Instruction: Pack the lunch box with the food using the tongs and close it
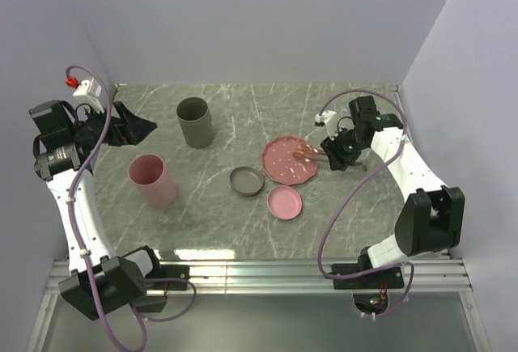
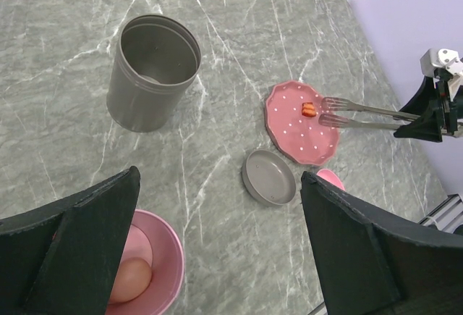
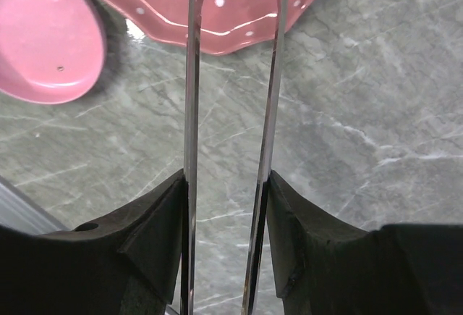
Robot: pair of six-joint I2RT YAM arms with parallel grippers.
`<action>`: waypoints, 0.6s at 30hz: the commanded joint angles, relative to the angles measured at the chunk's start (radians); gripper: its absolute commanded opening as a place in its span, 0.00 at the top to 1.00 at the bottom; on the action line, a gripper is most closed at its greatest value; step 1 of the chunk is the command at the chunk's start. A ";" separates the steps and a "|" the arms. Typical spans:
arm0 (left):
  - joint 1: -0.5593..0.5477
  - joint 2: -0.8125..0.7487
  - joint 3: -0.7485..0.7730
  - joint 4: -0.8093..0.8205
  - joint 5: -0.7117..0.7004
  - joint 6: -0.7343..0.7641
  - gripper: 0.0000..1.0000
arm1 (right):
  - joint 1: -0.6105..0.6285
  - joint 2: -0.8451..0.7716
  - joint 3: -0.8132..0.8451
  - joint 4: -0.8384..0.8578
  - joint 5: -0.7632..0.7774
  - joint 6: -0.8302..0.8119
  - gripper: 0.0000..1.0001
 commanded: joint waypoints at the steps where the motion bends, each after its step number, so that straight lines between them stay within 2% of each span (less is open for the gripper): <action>1: 0.005 0.007 0.024 0.019 -0.005 0.007 0.01 | -0.006 0.014 0.010 0.064 0.029 -0.017 0.49; 18: 0.003 0.019 0.017 0.020 -0.007 0.001 0.01 | -0.007 0.143 0.090 0.071 0.011 -0.017 0.49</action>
